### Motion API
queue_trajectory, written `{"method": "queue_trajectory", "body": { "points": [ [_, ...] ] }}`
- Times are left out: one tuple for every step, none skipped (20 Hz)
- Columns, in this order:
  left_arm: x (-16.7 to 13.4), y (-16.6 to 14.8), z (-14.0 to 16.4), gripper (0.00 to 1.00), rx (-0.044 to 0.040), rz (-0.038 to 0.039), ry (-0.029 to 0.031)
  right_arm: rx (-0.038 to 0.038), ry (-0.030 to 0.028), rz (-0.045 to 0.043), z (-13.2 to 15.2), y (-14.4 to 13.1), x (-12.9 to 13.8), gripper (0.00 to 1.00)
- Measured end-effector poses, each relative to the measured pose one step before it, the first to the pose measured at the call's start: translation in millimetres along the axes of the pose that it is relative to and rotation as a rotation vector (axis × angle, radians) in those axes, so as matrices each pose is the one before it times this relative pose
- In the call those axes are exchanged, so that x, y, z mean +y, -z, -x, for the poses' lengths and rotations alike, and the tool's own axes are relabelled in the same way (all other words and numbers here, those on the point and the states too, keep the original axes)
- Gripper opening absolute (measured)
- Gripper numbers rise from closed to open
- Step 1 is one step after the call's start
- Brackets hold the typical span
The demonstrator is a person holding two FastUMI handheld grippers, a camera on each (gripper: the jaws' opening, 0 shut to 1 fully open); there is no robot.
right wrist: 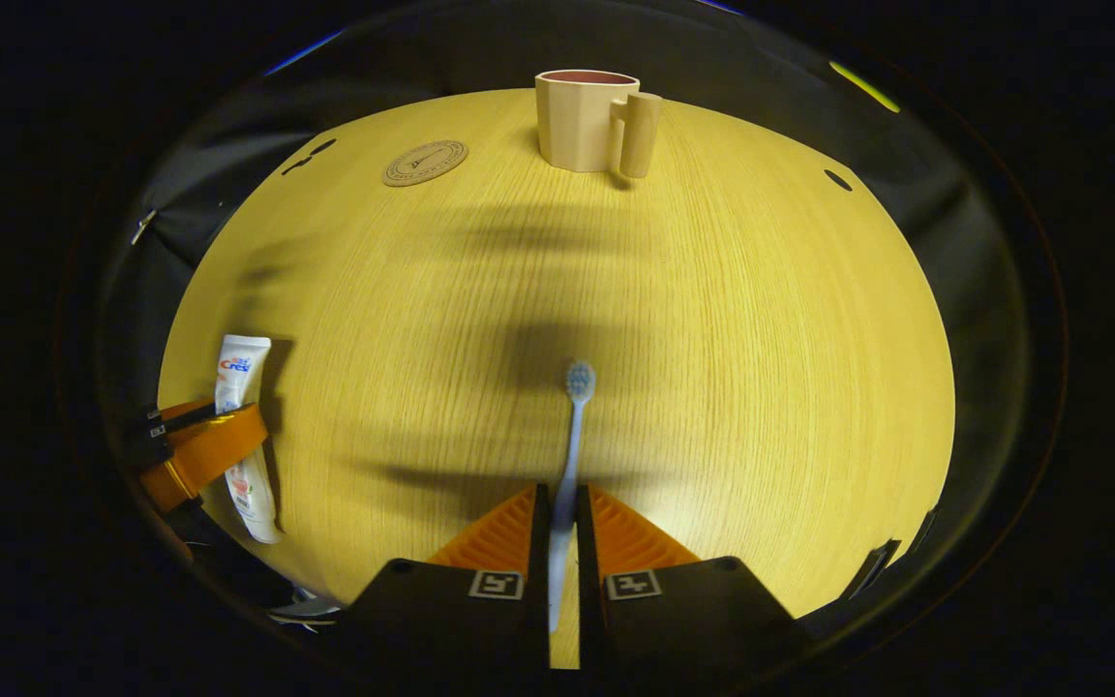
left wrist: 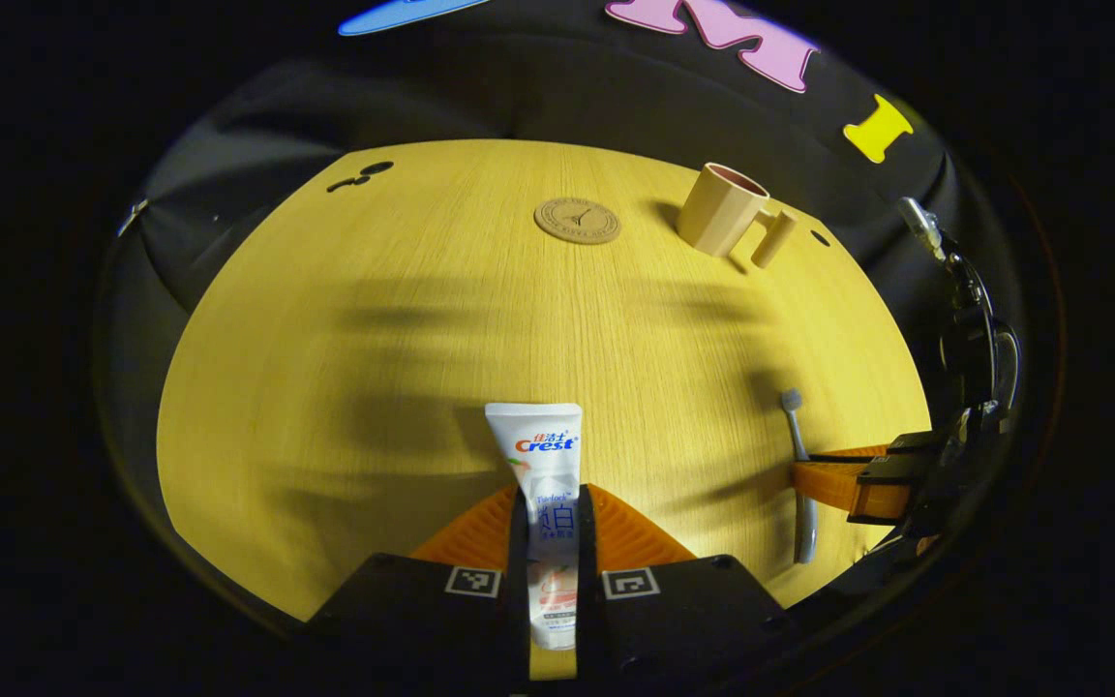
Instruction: Put the toothbrush and toothpaste on the desktop into the cup, then pick up the cup and place it on the coaster on the desktop.
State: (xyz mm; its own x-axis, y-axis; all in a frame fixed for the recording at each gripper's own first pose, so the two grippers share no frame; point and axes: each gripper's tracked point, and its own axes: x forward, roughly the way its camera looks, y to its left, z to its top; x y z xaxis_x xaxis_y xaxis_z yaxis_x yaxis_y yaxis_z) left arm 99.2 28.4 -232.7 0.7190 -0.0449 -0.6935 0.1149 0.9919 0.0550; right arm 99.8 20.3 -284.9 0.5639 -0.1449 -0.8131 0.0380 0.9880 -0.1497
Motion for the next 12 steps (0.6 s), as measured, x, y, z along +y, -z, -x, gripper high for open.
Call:
{"method": "queue_trajectory", "body": {
  "points": [
    [-1.94, -4.87, 2.59, 0.24, -0.01698, -0.00686, 0.00300, -0.00565, -0.00043, 0.01063, -4.22, 0.17, 0.78, 0.13],
    [-2.51, -4.39, 2.60, 0.24, -0.01992, -0.00150, 0.00847, 0.00557, -0.00028, 0.01177, 3.19, 0.04, -0.12, 0.11],
    [-3.15, -5.70, 2.90, 0.24, -0.02065, 0.00402, 0.01102, -0.00906, -0.00478, 0.00070, 1.53, 0.73, -0.28, 0.10],
    [-3.75, -4.64, 2.92, 0.24, -0.02342, 0.00852, 0.01351, 0.00035, -0.01168, -0.01147, -0.87, 0.45, -0.49, 0.08],
    [-5.30, -7.10, 2.72, 0.24, -0.02673, 0.00954, 0.01803, -0.01145, -0.02205, -0.02349, 1.12, 0.60, 1.62, 0.08],
    [-7.17, -7.84, 2.59, 0.24, -0.03454, 0.00783, 0.02508, -0.03175, -0.02911, -0.02794, 5.14, -2.69, 1.54, 0.08],
    [-8.01, -11.37, 4.45, 0.24, -0.05013, 0.00749, 0.03467, -0.05437, -0.03183, -0.02368, 5.63, -7.29, 0.97, 0.08],
    [-9.19, -14.70, 5.10, 0.23, -0.05605, 0.01355, 0.03434, -0.05493, -0.01576, -0.01336, 7.39, -8.90, -2.69, 0.08],
    [-9.60, -15.50, 4.34, 0.24, -0.05534, 0.01446, 0.02809, -0.05711, -0.02063, -0.00792, 9.22, -7.83, -4.19, 0.08],
    [-8.10, -15.75, 1.12, 0.23, -0.05681, 0.01361, 0.02304, -0.05668, -0.01833, -0.00684, 7.40, -11.44, -3.95, 0.08],
    [-9.98, -16.22, 1.40, 0.23, -0.05469, 0.01482, 0.02117, -0.05101, -0.02089, -0.01113, 8.23, -14.42, -2.08, 0.08],
    [-10.02, -16.09, -1.13, 0.28, -0.05001, 0.01634, 0.02188, -0.05069, -0.02129, -0.00882, 7.32, -11.75, -2.70, 0.08]
  ]
}}
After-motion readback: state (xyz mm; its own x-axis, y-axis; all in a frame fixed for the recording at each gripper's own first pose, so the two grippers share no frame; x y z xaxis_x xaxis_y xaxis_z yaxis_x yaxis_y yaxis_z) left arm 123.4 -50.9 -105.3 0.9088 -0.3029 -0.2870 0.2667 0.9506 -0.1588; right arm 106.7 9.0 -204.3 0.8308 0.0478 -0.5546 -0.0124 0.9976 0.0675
